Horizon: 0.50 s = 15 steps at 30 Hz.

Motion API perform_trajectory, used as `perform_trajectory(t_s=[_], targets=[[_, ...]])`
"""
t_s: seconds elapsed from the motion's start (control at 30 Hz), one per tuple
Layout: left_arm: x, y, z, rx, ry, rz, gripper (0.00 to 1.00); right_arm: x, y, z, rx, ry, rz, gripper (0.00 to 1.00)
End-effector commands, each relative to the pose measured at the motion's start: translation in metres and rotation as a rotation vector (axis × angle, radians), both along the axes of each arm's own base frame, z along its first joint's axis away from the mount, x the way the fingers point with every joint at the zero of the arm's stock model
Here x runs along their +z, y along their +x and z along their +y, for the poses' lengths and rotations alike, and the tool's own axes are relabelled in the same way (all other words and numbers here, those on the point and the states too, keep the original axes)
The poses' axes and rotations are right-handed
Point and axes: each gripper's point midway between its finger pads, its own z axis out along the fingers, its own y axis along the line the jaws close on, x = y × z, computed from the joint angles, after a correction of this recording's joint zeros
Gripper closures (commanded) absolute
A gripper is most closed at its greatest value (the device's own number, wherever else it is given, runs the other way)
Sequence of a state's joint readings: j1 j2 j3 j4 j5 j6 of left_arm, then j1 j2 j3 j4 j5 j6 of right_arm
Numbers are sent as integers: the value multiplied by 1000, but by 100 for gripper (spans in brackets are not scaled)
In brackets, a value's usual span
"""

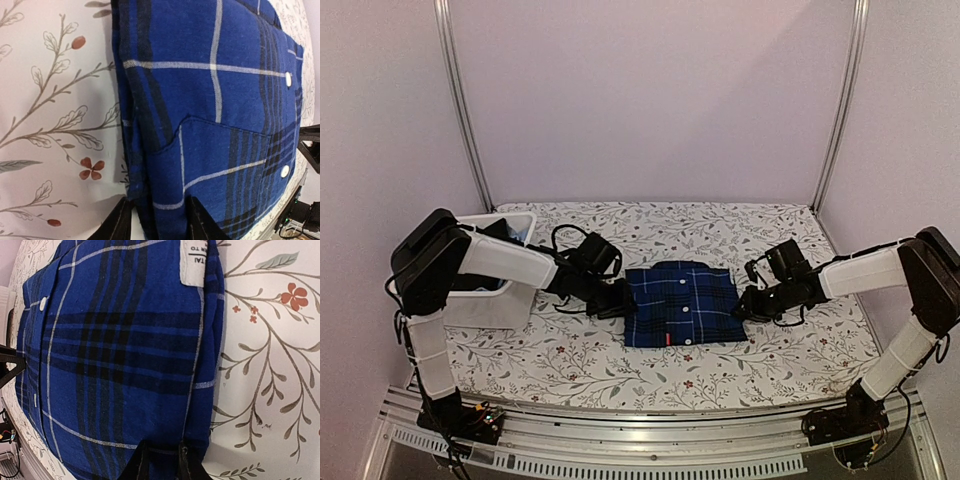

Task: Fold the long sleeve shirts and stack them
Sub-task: Pick up the square-folded shirt from the center of the board.

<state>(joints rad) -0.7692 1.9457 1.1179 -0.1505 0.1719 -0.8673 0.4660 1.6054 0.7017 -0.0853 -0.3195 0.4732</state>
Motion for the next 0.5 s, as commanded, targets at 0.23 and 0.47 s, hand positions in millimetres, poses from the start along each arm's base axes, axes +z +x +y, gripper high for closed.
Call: perform_trajectory(t_s=[0.23, 0.47], targets=[[-36, -5, 10, 17, 53, 80, 77, -5, 0, -3, -13, -20, -8, 81], [-32, 0, 5, 10, 43, 70, 100, -7, -1, -3, -15, -24, -3, 81]])
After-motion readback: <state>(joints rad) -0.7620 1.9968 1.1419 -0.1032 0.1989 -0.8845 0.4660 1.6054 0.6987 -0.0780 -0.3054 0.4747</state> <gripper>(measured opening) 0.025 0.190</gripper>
